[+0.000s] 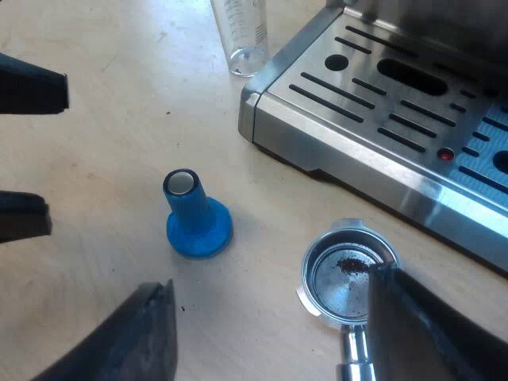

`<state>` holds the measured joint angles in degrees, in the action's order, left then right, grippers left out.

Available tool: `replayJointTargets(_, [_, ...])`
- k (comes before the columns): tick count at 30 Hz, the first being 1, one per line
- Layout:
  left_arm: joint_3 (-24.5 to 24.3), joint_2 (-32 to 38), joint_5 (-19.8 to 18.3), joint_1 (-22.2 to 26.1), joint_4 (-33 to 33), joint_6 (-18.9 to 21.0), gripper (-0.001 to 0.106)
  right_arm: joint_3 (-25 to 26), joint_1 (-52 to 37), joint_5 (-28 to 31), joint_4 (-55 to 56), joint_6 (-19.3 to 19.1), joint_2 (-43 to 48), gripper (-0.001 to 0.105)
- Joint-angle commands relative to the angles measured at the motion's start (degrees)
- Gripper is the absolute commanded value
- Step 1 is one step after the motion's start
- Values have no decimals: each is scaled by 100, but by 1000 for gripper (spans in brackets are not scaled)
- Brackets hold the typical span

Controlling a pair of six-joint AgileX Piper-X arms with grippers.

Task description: Grind coffee beans and then tamp

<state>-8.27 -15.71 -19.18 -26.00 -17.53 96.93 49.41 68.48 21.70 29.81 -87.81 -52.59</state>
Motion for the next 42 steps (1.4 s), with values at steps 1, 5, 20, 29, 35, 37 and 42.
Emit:
replayJointTargets(1, [-6, -279, 57, -31, 288, 4, 71, 62, -20, 1, -42, -114, 65, 55])
replayJointTargets(5, [72, -802, 57, -31, 712, 4, 71, 62, -20, 1, -42, -114, 65, 55])
replayJointTargets(20, [196, -2600, 148, -31, 2322, 4, 71, 62, -20, 1, -42, -114, 65, 55])
replayJointTargets(29, [196, -3540, 355, -31, 2934, 4, 71, 62, -20, 1, -42, -114, 65, 55])
replayJointTargets(35, [196, -3930, 448, -31, 3077, -178, 71, 62, -20, 1, -42, -114, 65, 55])
replayJointTargets(37, [196, -4006, 448, -31, 3075, -301, 71, 62, -20, 1, -42, -114, 65, 55])
replayJointTargets(42, [196, -4182, 448, -31, 3075, -333, 71, 62, -20, 1, -42, -114, 65, 55])
